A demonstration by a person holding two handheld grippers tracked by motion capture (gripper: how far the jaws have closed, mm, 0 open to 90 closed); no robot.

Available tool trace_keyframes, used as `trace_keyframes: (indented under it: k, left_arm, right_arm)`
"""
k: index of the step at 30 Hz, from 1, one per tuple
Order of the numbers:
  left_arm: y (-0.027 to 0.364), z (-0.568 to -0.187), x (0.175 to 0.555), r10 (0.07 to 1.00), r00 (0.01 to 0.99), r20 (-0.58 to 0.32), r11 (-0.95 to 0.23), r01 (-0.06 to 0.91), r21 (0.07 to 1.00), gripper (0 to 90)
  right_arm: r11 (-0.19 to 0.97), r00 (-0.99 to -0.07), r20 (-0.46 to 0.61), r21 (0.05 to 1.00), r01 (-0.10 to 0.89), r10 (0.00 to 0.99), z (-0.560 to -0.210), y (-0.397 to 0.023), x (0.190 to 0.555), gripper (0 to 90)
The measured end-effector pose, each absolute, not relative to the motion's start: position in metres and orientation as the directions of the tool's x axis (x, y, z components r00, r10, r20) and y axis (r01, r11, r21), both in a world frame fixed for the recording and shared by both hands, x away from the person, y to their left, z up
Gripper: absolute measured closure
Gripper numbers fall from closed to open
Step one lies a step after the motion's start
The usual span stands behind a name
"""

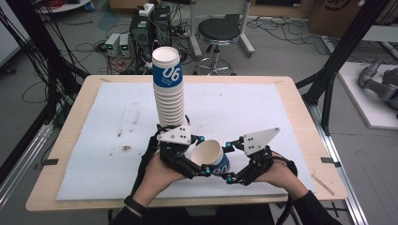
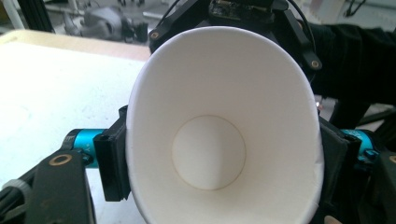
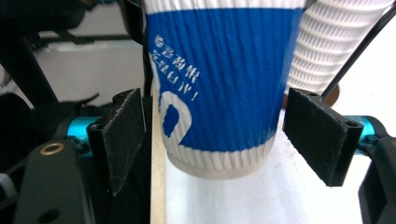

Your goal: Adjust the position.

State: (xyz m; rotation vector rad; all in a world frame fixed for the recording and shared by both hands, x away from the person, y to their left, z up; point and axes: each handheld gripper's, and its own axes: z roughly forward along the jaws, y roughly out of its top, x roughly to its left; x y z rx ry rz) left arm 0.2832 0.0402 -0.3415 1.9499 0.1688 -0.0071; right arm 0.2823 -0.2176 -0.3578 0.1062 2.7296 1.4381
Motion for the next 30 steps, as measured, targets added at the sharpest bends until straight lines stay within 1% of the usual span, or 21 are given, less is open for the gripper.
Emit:
trace_keyframes:
  k: [3, 5, 8, 9, 16, 21, 25, 30]
  left_arm:
    - [0.037, -0.340, 0.282, 0.112, 0.991, -0.076, -0.405, 0.115, 0.907, 23.9]
    - [0.037, -0.340, 0.282, 0.112, 0.991, -0.073, -0.410, 0.113, 0.905, 23.9]
    - [0.037, -0.339, 0.281, 0.104, 0.991, -0.081, -0.401, 0.116, 0.909, 23.9]
    - [0.037, -0.339, 0.281, 0.105, 0.991, -0.083, -0.393, 0.118, 0.912, 23.8]
    - [0.041, -0.339, 0.283, 0.100, 0.987, -0.127, -0.301, 0.152, 0.941, 18.0]
    - [0.044, -0.338, 0.283, 0.098, 0.983, -0.152, -0.217, 0.170, 0.961, 16.0]
    - [0.050, -0.335, 0.282, 0.130, 0.981, -0.142, -0.165, 0.163, 0.973, 8.8]
    - [0.053, -0.338, 0.284, 0.108, 0.977, -0.182, -0.111, 0.193, 0.975, 8.6]
  right_arm:
    - [0.581, -0.997, -0.019, 0.814, 0.027, 0.072, -0.364, -0.211, 0.281, 21.5]
    - [0.583, -0.997, -0.018, 0.812, 0.027, 0.070, -0.366, -0.208, 0.281, 22.1]
    - [0.583, -0.997, -0.017, 0.812, 0.029, 0.072, -0.368, -0.206, 0.281, 29.7]
    - [0.576, -0.997, -0.018, 0.817, 0.025, 0.070, -0.369, -0.206, 0.282, 30.1]
    - [0.504, -0.997, 0.033, 0.861, 0.064, 0.070, -0.367, -0.210, 0.283, 30.2]
    - [0.452, -0.995, 0.074, 0.887, 0.099, 0.072, -0.366, -0.212, 0.283, 30.1]
    - [0.420, -0.994, 0.084, 0.901, 0.108, 0.076, -0.366, -0.214, 0.284, 30.1]
    - [0.355, -0.987, 0.129, 0.922, 0.153, 0.092, -0.366, -0.218, 0.286, 30.1]
